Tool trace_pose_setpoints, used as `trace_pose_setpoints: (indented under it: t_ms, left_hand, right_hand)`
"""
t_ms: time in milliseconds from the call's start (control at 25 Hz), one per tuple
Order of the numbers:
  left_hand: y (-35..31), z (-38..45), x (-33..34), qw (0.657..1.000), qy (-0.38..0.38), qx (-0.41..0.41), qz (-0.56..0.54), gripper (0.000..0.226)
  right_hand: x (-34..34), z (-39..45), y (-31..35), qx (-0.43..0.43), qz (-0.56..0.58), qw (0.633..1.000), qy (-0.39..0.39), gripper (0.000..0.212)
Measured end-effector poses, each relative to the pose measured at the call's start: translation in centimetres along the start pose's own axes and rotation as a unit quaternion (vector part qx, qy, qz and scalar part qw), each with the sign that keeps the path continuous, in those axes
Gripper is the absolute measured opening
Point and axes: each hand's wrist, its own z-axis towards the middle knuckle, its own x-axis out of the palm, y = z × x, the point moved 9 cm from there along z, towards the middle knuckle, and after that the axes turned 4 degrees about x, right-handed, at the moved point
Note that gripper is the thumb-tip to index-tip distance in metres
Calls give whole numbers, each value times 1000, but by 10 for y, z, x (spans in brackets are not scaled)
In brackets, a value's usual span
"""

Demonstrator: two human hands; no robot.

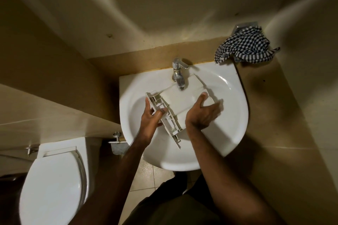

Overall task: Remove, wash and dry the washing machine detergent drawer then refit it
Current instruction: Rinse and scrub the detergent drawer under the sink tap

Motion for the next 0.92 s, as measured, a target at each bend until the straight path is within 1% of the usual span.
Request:
trace_pose_setpoints:
  t_ms: [80,120,160,240,280,320,400,520,600,640,680,720,760,800,840,880,920]
  left_hand:
    - [-1,-2,-2,1000,-1,-8,-2,78]
    - [-1,-2,-2,1000,0,-10,-3,77]
    - [-1,-3,-1,1000,0,-11,-5,77]
    - [2,-6,2,1000,2,-23,-18,79]
    - [6,-9,4,999,8,-38,-29,80]
    - [9,-14,8,998,21,-53,-38,78]
    - [11,-23,16,995,60,-67,-49,67]
    - [5,-30,23,991,98,-71,-55,60]
    - [-3,-35,25,991,102,-67,-49,62]
    - [-7,-37,25,992,92,-70,-49,66]
    - [-11,-40,24,993,75,-77,-51,74]
    - [-14,-44,24,993,58,-89,-55,84]
    - [-17,-48,25,992,43,-103,-62,90]
    - [-22,-53,27,991,33,-114,-66,90]
    - [-29,-58,30,990,28,-120,-68,81]
    - [-37,-62,34,990,27,-120,-65,68]
    - [-45,-65,37,991,30,-118,-63,55]
  right_hand:
    - [-10,19,14,-91,-45,995,-24,52]
    - [-13,29,21,-133,-58,989,-19,47]
    - [-13,36,24,-162,-63,985,2,48]
    - [-11,43,22,-172,-69,981,64,55]
    - [-13,46,22,-176,-80,978,78,56]
    - [-18,48,22,-191,-96,974,73,57]
    - [-31,49,25,-217,-123,967,58,57]
    - [-41,50,24,-198,-169,959,113,58]
    - [-51,42,32,-212,-208,946,133,48]
    - [-59,33,39,-234,-218,938,136,44]
    - [-67,19,47,-266,-213,929,143,44]
    - [-73,0,53,-302,-187,920,167,47]
    - [-75,-22,56,-325,-159,905,224,52]
    - [-74,-46,53,-330,-146,882,303,59]
    - [-74,-72,46,-336,-163,850,372,69]
    - [-74,-93,37,-356,-203,813,413,78]
    - [-76,-108,30,-391,-249,782,416,83]
